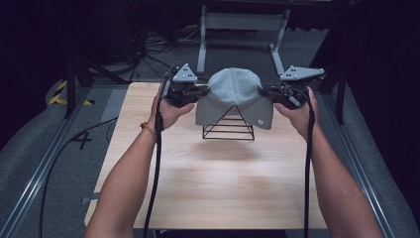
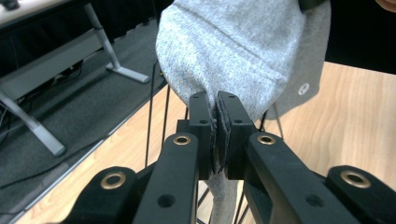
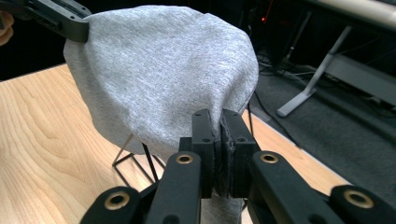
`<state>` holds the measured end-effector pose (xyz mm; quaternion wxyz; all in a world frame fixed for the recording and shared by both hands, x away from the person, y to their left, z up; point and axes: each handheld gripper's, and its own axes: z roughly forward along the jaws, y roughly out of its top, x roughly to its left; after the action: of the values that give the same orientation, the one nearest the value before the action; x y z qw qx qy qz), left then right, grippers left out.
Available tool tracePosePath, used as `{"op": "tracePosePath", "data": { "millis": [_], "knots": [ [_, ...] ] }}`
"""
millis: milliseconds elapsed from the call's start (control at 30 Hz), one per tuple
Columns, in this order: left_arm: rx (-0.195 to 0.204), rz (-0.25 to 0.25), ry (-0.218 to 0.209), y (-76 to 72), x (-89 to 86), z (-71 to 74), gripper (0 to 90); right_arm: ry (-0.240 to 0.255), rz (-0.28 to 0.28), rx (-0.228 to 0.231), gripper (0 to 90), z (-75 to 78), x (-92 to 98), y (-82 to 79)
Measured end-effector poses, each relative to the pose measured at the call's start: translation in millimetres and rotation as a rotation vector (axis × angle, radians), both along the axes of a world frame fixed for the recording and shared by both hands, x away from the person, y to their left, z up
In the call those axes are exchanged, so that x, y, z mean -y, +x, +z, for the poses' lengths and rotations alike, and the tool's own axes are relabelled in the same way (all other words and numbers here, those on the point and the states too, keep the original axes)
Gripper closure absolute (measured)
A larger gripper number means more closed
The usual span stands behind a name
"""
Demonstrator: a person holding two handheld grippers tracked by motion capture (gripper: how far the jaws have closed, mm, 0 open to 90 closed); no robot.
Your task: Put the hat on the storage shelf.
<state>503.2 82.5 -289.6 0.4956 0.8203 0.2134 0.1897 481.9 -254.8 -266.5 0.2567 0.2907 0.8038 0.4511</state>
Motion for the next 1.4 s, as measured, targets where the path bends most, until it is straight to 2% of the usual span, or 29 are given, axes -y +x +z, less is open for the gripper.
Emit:
{"op": "tracePosePath", "data": {
  "millis": [200, 300, 333, 400, 533, 600, 733, 867, 967, 1100, 1233, 1333, 1400],
  "knots": [
    [-0.007, 0.018, -0.017, 3.9, -2.6, -17.2, 85.5, 0.016, 0.005, -0.028, 85.0, -17.3, -0.4, 7.2],
    [-0.007, 0.009, -0.041, 3.2, -2.4, -24.2, 85.4, 0.024, 0.007, -0.037, 85.0, -25.2, 1.4, 8.5],
    [0.012, 0.012, -0.036, 2.8, -2.2, -26.0, 85.4, 0.023, 0.006, -0.044, 85.0, -27.9, 1.9, 8.5],
    [0.004, 0.003, -0.051, 2.1, -0.5, -29.0, 85.4, 0.025, 0.011, -0.047, 85.0, -32.8, 2.8, 8.3],
    [0.007, 0.003, -0.023, 0.0, 7.0, -36.1, 85.5, 0.04, 0.015, -0.055, 85.0, -40.0, 3.5, 7.3],
    [0.01, 0.004, -0.018, -0.7, 8.6, -40.7, 85.5, 0.031, 0.017, -0.066, 85.0, -46.4, 2.6, 7.4],
    [-0.008, 0.019, -0.01, -0.6, 7.6, -55.1, 85.5, 0.021, 0.017, -0.082, 85.0, -59.3, 1.1, 7.1],
    [-0.014, 0.021, 0.023, -1.1, 6.8, -68.0, 85.6, 0.015, 0.021, -0.092, 85.0, -70.8, -0.7, 6.3],
    [-0.017, 0.02, 0.024, -2.3, 7.8, -74.0, 85.6, 0.006, 0.018, -0.105, 85.0, -79.5, -2.0, 6.2],
    [-0.01, 0.023, 0.056, -4.0, 10.7, -79.8, 85.6, -0.012, 0.01, -0.112, 85.1, -88.3, -2.7, 5.8],
    [-0.019, 0.027, 0.093, -1.8, 14.7, -90.7, 85.6, -0.016, -0.005, -0.13, 85.1, -97.3, -0.9, 7.1],
    [-0.047, 0.028, 0.097, -0.3, 16.9, -98.5, 85.6, -0.028, -0.013, -0.139, 85.1, -103.8, -0.7, 8.1],
    [-0.057, 0.032, 0.117, 1.5, 19.8, -105.7, 85.6, -0.055, -0.031, -0.139, 85.1, -109.0, -0.4, 9.8]
  ]
}}
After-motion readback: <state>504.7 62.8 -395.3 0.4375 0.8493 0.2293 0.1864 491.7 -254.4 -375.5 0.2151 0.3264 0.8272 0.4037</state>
